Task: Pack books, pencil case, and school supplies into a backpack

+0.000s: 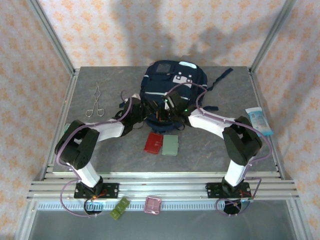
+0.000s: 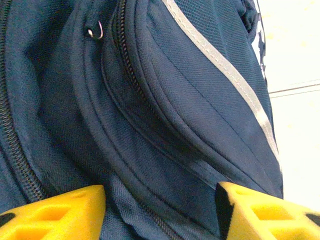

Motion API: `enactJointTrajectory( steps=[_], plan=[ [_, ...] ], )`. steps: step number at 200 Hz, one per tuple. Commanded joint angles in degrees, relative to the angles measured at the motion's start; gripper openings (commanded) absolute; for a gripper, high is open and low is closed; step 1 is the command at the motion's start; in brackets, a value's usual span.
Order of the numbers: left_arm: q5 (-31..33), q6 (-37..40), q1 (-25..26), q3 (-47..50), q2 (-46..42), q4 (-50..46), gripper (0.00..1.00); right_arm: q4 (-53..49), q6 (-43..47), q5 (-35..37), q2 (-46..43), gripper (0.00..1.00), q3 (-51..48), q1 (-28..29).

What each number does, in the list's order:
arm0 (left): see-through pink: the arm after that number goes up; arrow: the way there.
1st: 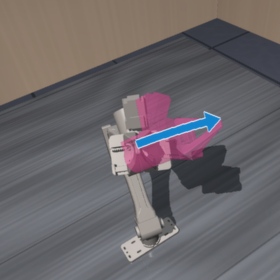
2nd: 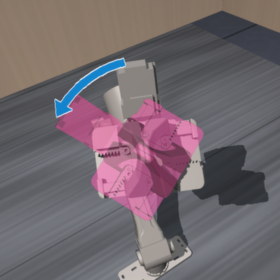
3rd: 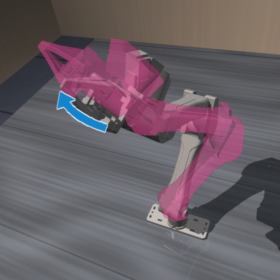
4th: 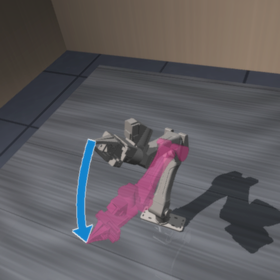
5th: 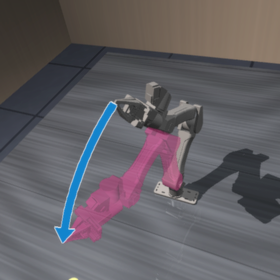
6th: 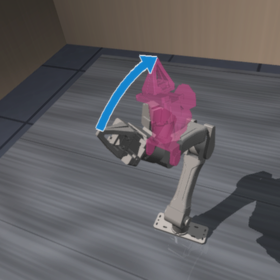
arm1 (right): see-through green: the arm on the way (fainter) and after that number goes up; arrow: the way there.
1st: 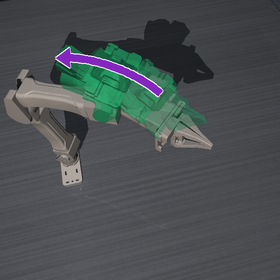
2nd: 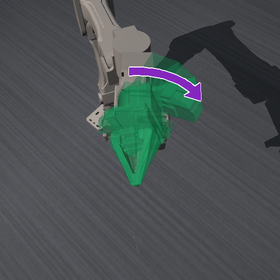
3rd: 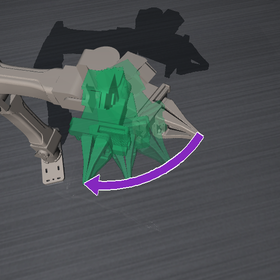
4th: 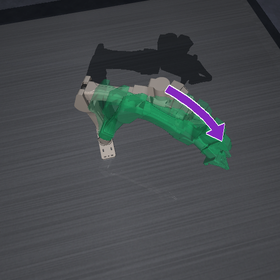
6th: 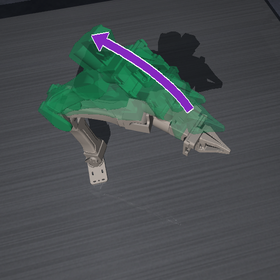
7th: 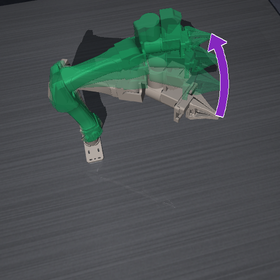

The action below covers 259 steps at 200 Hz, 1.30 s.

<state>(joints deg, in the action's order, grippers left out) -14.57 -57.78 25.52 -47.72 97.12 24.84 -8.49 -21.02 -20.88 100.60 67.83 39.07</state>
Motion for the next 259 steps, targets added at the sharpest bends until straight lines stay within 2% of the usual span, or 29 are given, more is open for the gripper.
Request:
enactJointTrajectory(
  steps=[1,12,36,58,137,148,168,210,220,227,235,248,259],
  plan=[
    [-0.1,-0.4,0.1,-3.1,2.4,2.5,0.47,1.7,0.6,-3.7,0.5,0.00,1.4,1.3],
    [-0.7,-0.3,0.0,-3.9,3.4,2.8,0.28,1.2,0.9,-3.3,0.6,0.00,1.2,1.4],
    [-2.2,-0.8,-1.0,-4.1,4.6,3.1,0.00,-0.3,2.1,-0.2,-0.3,0.00,0.2,1.4],
    [-3.1,-0.8,-2.3,-3.0,3.6,3.6,0.00,-1.5,2.8,4.1,-2.6,0.00,-1.7,0.6],
    [-3.1,5.3,-9.1,-2.8,-1.7,-2.2,0.00,-4.2,4.4,11.9,-12.5,0.00,-13.6,-11.3],
    [-2.8,5.9,-9.4,-4.1,-1.1,-2.9,0.00,-4.6,4.8,12.8,-13.1,0.00,-13.7,-11.2],
    [-3.4,6.4,-9.5,-8.7,1.9,-4.2,0.00,-4.1,4.0,9.7,-12.6,0.00,-13.2,-10.1],
    [-0.7,11.5,-9.5,-20.1,7.2,-11.1,0.00,-0.8,1.3,5.4,-9.9,0.00,-9.4,-2.5],
    [-1.3,12.3,-9.8,-22.3,8.0,-11.7,0.12,1.2,0.2,3.5,-9.0,0.00,-8.4,-1.5],
    [-1.7,12.0,-10.0,-23.0,8.1,-11.5,0.25,2.5,-0.5,2.3,-8.1,0.00,-7.6,-1.1],
    [-2.1,11.7,-10.0,-23.0,7.8,-10.7,0.35,3.8,-1.2,1.0,-7.2,0.00,-6.4,-0.9],
    [-3.0,10.7,-10.0,-21.3,6.4,-9.3,0.45,4.5,-1.9,-0.2,-5.5,0.00,-4.3,-0.7],
    [-4.4,9.7,-10.0,-18.9,4.7,-8.5,0.47,4.4,-1.9,-0.2,-4.4,0.00,-3.0,-0.6]
  ],
)
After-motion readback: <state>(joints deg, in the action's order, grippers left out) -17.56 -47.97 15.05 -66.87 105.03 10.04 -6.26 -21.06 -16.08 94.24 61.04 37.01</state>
